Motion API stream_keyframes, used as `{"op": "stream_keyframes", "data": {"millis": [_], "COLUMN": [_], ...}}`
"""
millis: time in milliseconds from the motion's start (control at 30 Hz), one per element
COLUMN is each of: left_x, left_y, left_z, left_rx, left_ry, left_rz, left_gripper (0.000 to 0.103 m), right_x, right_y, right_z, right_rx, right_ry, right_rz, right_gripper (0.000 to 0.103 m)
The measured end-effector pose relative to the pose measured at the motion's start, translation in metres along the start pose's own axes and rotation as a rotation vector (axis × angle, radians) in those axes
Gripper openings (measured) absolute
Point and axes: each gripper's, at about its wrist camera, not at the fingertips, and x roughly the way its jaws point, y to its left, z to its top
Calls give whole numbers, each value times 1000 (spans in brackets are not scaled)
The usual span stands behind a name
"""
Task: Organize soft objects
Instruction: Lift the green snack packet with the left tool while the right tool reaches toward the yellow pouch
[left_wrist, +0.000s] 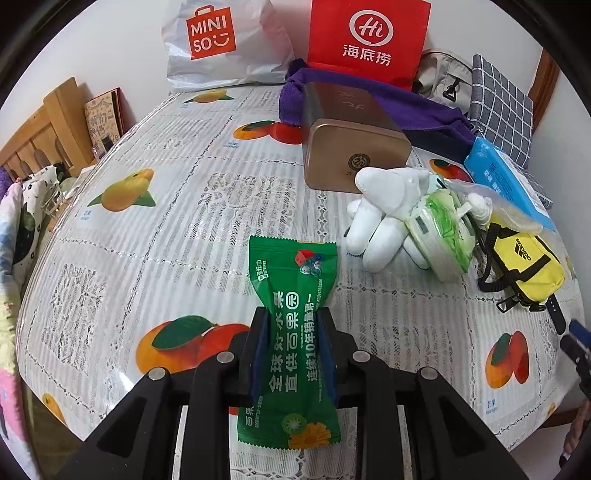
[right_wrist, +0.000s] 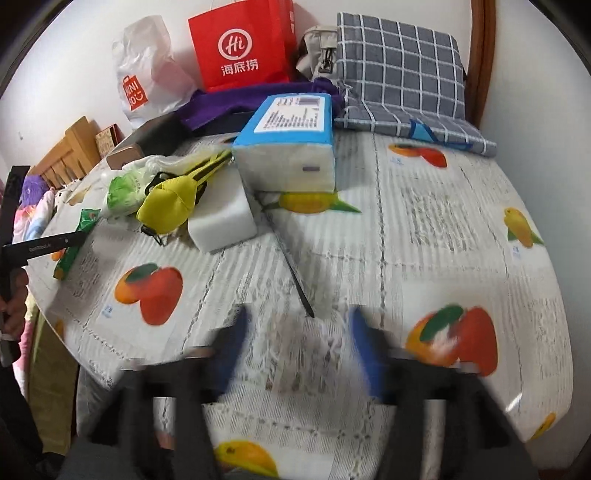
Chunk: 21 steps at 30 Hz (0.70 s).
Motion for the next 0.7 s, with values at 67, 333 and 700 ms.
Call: {"op": "stream_keyframes", "data": {"millis": [67,333,700], "left_x": [1,4,6], "left_y": [0,3,2], "left_z": [1,6,9], "left_rx": [0,-6,11], "left_ry": [-2,-5,-33], "left_rz": [-1,-4,-5], "left_gripper": [25,25,25], "right_x": [3,49,43], "right_y": [3,9,18], "right_z": [6,37,27], "right_rx": [-13,-71,-83], "right_ry": [-19,1,-9], "right_rz": [15,-4,32], "right_gripper": [66,55,3]}}
